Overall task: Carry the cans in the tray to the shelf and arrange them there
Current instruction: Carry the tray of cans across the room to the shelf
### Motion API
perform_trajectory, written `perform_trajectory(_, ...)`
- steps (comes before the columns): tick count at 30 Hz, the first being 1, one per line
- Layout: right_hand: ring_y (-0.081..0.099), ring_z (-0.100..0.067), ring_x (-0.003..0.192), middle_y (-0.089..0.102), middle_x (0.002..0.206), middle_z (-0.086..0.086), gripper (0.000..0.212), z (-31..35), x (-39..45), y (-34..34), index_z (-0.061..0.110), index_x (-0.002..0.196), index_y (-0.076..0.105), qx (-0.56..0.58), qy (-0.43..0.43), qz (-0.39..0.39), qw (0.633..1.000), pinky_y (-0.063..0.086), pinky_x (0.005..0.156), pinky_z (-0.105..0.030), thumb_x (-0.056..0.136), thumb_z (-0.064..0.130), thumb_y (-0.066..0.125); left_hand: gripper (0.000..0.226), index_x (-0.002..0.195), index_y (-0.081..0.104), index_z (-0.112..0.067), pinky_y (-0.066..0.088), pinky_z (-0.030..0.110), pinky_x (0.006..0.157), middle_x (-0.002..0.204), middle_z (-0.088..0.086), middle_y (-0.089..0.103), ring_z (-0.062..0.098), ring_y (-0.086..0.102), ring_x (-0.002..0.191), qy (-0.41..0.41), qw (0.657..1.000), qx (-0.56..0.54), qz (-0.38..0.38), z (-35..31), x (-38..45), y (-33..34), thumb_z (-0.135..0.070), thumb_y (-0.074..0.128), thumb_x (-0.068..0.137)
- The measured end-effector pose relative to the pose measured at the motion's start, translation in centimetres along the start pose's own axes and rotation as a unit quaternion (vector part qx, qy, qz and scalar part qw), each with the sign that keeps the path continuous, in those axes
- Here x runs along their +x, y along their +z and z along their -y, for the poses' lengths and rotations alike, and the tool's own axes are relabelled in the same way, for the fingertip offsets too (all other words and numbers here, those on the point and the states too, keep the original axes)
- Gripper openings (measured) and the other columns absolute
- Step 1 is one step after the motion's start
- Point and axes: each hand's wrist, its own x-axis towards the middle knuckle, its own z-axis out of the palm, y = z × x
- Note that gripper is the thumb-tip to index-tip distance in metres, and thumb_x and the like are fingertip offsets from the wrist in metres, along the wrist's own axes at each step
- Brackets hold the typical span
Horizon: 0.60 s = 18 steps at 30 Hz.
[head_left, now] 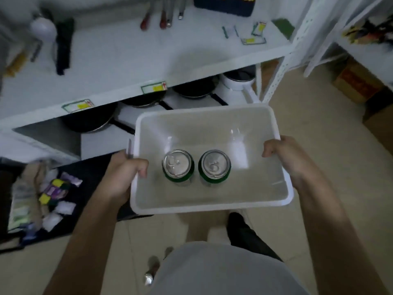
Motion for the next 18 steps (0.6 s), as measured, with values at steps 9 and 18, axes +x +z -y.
perform_trajectory(9,0.05,-0.026,0.061,0.049,0.067,-0.011,0.02,11.6,10.5,10.4,0.005,0.066,0.053,-0.174,-0.085,0.303,0.933,0.035,0.062,-0.029,0.048,0.011,0.049,0.023,0.06,0.048,-0.003,0.036,0.026,0.049,0.052,0.014,0.045,0.023,0.043,0.048,-0.082,0.92,-0.17,-0.344,1.3,-2.1,-3.0,0.001,0.042,0.038)
perform_trajectory(18,0.053,-0.027,0.063,0.052,0.072,-0.01,0.025,14.9,11.5,26.9,0.004,0.078,0.055,-0.314,-0.141,0.502,0.793,0.039,0.059,-0.027,0.055,0.01,0.051,0.014,0.056,0.045,-0.003,0.026,0.019,0.044,0.04,-0.001,0.036,0.017,0.033,0.04,-0.145,0.806,-0.269,-0.508,6.8,-4.8,-5.8,-0.001,0.045,0.041)
